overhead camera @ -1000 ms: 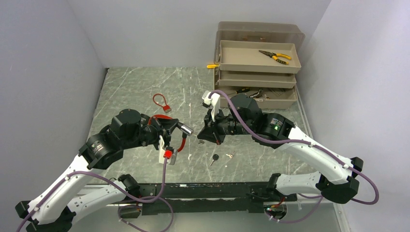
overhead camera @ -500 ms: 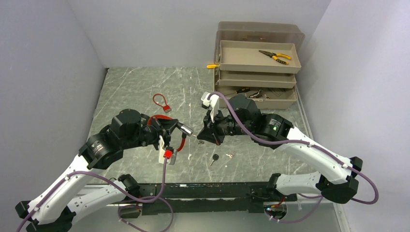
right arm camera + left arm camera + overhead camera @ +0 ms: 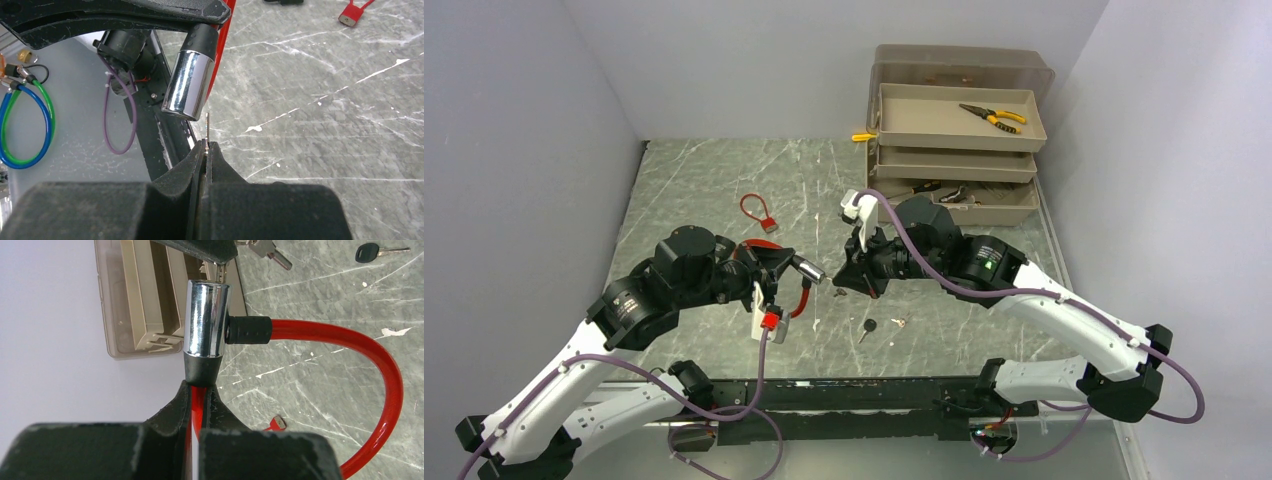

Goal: Unlock with the key
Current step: Unlock the lock.

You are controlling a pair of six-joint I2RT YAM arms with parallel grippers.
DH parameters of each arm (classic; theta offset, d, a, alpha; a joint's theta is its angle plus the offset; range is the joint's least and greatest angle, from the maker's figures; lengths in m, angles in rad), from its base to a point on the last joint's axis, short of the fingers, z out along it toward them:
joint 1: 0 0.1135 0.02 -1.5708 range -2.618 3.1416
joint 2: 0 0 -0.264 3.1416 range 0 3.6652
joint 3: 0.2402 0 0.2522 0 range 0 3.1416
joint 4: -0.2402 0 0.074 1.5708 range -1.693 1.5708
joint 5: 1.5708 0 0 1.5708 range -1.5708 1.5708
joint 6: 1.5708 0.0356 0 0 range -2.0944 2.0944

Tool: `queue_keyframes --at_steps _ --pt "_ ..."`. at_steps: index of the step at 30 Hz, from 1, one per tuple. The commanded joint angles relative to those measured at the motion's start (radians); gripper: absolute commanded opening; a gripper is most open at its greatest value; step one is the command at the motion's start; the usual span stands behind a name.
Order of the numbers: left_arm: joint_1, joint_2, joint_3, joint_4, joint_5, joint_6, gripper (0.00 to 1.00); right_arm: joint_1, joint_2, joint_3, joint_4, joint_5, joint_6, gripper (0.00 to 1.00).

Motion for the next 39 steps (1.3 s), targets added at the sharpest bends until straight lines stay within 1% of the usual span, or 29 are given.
queue_keyframes --at_steps 1,9,23,39 --pt "-0.004 -0.012 0.028 0.056 0.019 -0.004 0.00 -0.003 -0.037 0.036 0.019 -0.009 -0.020 0.00" --pt "-0.004 -0.009 0.021 0.072 0.009 -0.005 0.00 -0.002 -0.055 0.036 -0.036 -0.032 -0.010 0.00" --pt "-0.004 -0.005 0.030 0.064 0.012 -0.006 0.00 -0.001 -0.031 0.075 -0.007 -0.061 -0.023 0.00" --pt "-0.004 -0.010 0.026 0.073 0.016 -0.007 0.00 -0.002 -0.002 0.077 0.010 -0.071 -0.029 0.00"
